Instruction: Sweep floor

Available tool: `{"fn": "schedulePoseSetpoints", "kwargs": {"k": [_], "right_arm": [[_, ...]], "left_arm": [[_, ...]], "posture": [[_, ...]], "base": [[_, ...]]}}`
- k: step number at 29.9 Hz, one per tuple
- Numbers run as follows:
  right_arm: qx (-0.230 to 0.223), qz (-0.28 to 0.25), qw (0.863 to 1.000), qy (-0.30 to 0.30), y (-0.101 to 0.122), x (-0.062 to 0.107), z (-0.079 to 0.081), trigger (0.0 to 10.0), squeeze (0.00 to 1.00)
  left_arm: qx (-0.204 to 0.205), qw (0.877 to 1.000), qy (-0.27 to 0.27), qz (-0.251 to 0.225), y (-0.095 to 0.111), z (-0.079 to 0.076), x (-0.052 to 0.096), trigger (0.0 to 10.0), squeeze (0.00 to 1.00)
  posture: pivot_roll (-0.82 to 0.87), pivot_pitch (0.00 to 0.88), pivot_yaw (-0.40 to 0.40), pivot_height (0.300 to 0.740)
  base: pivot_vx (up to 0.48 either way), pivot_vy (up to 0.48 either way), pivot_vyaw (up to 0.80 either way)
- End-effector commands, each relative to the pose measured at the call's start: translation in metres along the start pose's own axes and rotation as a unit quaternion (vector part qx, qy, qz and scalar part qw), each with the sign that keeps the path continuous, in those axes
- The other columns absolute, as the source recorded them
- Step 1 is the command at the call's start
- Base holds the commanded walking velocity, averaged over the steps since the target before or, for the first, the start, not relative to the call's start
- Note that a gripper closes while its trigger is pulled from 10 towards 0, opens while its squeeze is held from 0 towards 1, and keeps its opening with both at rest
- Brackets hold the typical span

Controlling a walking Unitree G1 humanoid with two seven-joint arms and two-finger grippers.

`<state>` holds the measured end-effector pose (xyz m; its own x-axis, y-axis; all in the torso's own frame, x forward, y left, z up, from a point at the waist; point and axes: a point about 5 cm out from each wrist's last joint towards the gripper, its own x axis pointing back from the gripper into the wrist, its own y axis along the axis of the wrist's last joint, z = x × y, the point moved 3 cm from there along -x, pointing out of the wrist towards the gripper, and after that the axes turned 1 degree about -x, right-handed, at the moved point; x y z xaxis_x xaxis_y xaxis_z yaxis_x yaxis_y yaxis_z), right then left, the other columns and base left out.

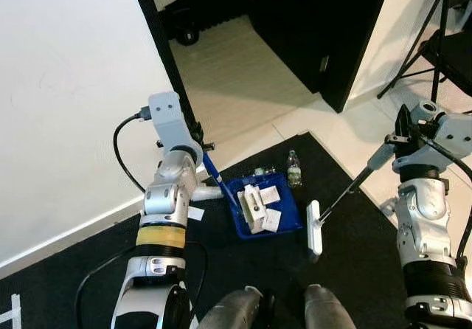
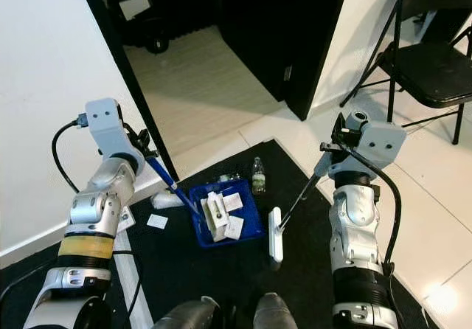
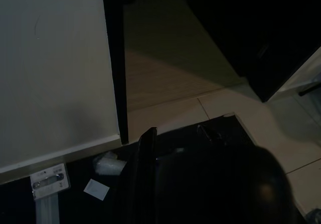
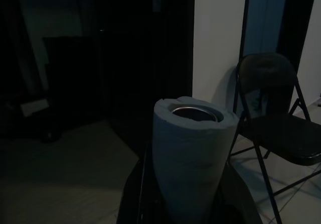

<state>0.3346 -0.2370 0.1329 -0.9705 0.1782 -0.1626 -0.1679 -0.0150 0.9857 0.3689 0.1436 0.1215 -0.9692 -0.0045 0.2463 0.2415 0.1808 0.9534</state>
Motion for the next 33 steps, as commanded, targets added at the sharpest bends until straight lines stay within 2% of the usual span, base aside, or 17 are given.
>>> {"fn": "schedulePoseSetpoints", "kwargs": {"k": [1,33], "right_arm": [[0.01,-0.019,1.0,0.003,0.0062,0.0008,0.0009,10.0,0.0],[0.009,-0.019,1.0,0.018,0.0054,0.0005,0.0082,10.0,0.0]], "left_arm": [[-0.003,1.0,-0.004,-0.014,0.0078,0.002,0.0002,10.0,0.0],[-0.006,1.0,-0.001,-0.005,0.0034,0.0044,-0.0004,10.0,0.0]], "posture": [[-0.16,0.094,0.064,0.74],[-0.15,0.102,0.063,0.74]], "base": [[0.0,0.0,0.0],[0.0,0.0,0.77]]}}
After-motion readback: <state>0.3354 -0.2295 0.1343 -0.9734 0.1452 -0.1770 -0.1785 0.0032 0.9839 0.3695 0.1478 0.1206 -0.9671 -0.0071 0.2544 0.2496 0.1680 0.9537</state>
